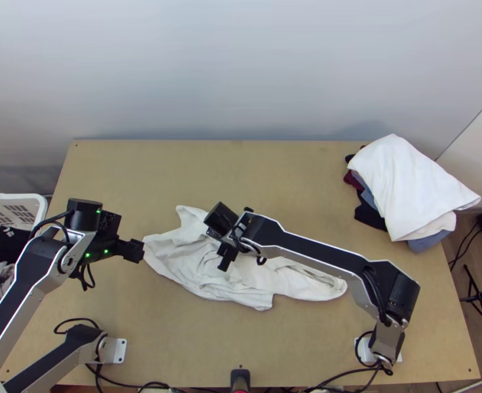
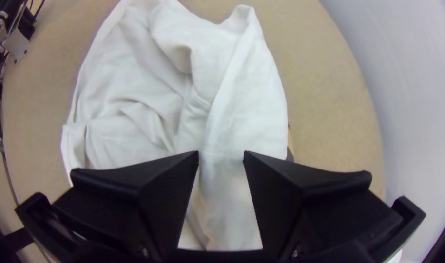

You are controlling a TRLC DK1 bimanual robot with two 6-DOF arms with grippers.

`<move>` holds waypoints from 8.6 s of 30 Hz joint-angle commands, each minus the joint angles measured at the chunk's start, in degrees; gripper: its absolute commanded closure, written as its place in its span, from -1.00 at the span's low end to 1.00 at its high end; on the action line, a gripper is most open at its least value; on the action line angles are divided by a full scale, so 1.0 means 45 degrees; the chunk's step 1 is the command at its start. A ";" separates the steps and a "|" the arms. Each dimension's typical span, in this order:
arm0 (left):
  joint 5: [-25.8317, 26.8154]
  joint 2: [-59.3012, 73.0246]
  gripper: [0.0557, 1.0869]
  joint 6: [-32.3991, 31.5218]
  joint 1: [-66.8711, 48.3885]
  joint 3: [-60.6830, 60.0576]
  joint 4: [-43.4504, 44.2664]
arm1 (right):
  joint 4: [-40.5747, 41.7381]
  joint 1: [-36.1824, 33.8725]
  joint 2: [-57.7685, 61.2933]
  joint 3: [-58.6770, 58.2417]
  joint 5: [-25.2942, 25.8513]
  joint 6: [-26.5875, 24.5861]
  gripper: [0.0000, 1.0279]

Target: Fold the t-shirt

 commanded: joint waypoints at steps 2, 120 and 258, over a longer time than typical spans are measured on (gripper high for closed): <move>0.0003 -0.0047 -0.90 -0.0013 0.0003 -0.0135 0.0083 | 0.0861 -0.0055 -0.0077 -0.0622 0.0074 -0.0481 0.32; 0.3597 1.6183 0.92 0.3796 -0.6442 1.5998 -0.4370 | -0.9100 -1.3980 -1.6308 -0.5954 -0.2739 -0.5598 0.94; 0.8265 0.1828 0.92 0.1120 0.3480 0.6115 -0.0601 | -0.7850 -1.2144 -1.2851 0.0081 -0.5708 0.2371 0.94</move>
